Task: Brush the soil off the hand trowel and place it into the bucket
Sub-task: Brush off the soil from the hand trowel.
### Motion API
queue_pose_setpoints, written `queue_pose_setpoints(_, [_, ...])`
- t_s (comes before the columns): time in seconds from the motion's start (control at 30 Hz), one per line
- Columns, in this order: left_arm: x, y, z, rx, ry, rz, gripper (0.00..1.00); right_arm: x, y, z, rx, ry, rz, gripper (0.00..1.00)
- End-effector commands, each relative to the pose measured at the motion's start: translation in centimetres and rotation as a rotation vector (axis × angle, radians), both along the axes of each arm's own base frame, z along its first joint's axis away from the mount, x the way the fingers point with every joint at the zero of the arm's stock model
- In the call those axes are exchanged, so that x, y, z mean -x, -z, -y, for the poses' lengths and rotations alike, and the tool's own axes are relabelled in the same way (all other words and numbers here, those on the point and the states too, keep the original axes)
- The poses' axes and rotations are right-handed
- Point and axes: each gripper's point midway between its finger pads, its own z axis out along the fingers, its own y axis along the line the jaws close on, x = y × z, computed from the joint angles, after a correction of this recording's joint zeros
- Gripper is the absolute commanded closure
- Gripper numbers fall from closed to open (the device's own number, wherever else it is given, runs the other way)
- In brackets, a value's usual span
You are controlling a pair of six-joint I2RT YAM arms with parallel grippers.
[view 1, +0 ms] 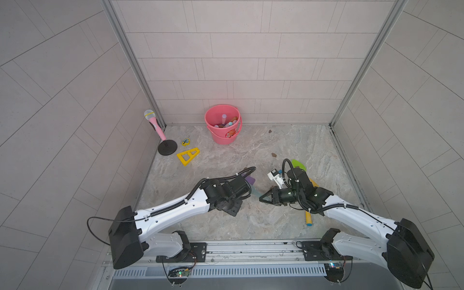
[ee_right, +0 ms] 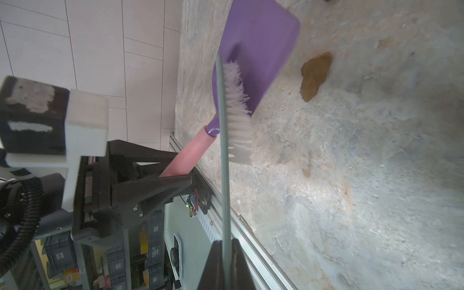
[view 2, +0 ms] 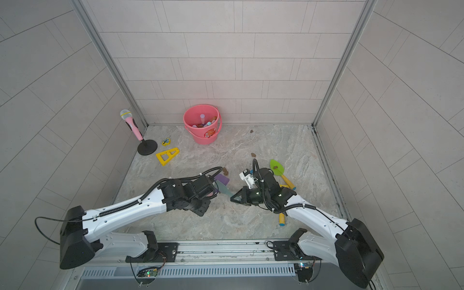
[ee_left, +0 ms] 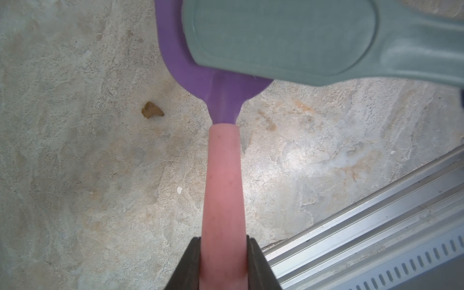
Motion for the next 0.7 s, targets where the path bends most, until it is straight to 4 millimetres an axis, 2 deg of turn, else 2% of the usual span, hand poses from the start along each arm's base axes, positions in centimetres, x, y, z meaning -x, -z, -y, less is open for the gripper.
queue_pose_setpoints(0.0, [-0.3, -1.6, -0.3, 0.045, -0.012, 0.047, 1.0, -1.4, 1.0, 2.1, 0.027, 0.1, -0.034, 1.0])
queue_pose_setpoints(0.2, [0.5, -3.3, -0.6, 0.088, -0.029, 0.025, 1.0, -4.1, 0.2, 8.2, 0.022, 0.282, 0.01, 1.0])
queue_pose_setpoints(0.27, [0.8, -4.6, -0.5, 0.137, -0.044, 0.009, 1.0, -4.3, 0.0, 10.0, 0.139, 0.312, 0.112, 1.0])
queue_pose_setpoints(0.4, [1.4, -7.9, -0.6, 0.226, -0.083, -0.016, 1.0, -4.4, -0.8, 11.6, 0.384, 0.27, 0.416, 1.0])
queue_pose_setpoints(0.47, [1.9, -9.4, -1.1, 0.245, -0.107, -0.05, 1.0, -4.1, -1.1, 11.3, 0.483, 0.217, 0.546, 1.0])
queue_pose_setpoints(0.53, [2.3, -10.3, -1.6, 0.242, -0.14, -0.095, 1.0, -3.5, -1.4, 10.3, 0.557, 0.133, 0.676, 1.0])
queue_pose_setpoints(0.67, [3.4, -11.3, -2.9, 0.189, -0.193, -0.171, 1.0, -1.9, -2.0, 6.6, 0.675, -0.094, 0.968, 1.0])
